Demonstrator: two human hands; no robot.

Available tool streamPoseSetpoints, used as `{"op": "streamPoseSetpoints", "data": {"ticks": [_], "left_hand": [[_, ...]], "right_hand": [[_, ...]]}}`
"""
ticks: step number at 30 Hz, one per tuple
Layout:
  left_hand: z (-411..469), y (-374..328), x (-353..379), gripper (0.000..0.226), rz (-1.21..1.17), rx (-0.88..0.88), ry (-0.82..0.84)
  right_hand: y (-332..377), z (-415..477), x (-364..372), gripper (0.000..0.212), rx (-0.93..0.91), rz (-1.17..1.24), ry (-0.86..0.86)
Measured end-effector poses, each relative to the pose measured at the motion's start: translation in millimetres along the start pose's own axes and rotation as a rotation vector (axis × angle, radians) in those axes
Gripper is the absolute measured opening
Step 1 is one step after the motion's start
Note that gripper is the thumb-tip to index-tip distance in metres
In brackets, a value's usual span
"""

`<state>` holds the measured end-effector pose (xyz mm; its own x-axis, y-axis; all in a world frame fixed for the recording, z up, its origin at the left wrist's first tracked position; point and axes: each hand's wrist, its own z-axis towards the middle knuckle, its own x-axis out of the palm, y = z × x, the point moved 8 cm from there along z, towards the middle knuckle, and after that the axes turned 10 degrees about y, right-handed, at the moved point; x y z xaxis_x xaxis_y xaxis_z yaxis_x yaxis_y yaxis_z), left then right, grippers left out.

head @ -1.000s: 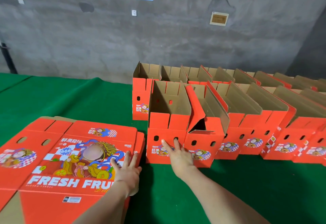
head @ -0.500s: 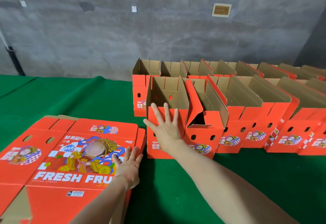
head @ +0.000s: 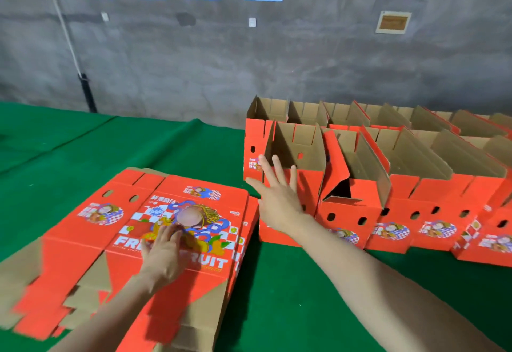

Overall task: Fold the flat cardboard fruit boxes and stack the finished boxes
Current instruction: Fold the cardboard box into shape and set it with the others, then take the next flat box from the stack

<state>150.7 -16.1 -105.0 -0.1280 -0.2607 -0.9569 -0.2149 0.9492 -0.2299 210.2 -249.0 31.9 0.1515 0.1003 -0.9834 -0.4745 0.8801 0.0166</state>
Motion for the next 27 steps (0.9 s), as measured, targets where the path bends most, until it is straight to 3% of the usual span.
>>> {"op": "streamPoseSetpoints", "data": {"ticks": [2, 5, 10, 16, 20, 23, 27], "left_hand": [[-10, 23, -8, 0.062, 0.013, -0.044, 0.001], [-25, 39, -13, 0.068, 0.066, -0.041, 0.019], [-52, 29, 14, 0.069, 0.151, 0.157, 0.238], [-76, 24, 14, 0.068, 0.144, 0.189, 0.297], [-86, 20, 8, 0.065, 0.148, 0.169, 0.284], [-93, 21, 10, 0.075, 0.204, 0.125, 0.280], [-108, 26, 9, 0.060, 0.149, 0.167, 0.228]], "right_hand": [[19, -19, 7, 0.060, -0.082, 0.087, -0.020], [30, -44, 29, 0.050, -0.089, 0.208, 0.083], [34, -76, 68, 0.044, -0.027, 0.278, 0.298], [52, -113, 118, 0.076, -0.018, 0.291, 0.530], [68, -126, 132, 0.101, -0.061, 0.249, 0.566], [82, -128, 138, 0.105, -0.129, 0.166, 0.570], [107, -134, 149, 0.089, -0.238, 0.049, 0.604]]}}
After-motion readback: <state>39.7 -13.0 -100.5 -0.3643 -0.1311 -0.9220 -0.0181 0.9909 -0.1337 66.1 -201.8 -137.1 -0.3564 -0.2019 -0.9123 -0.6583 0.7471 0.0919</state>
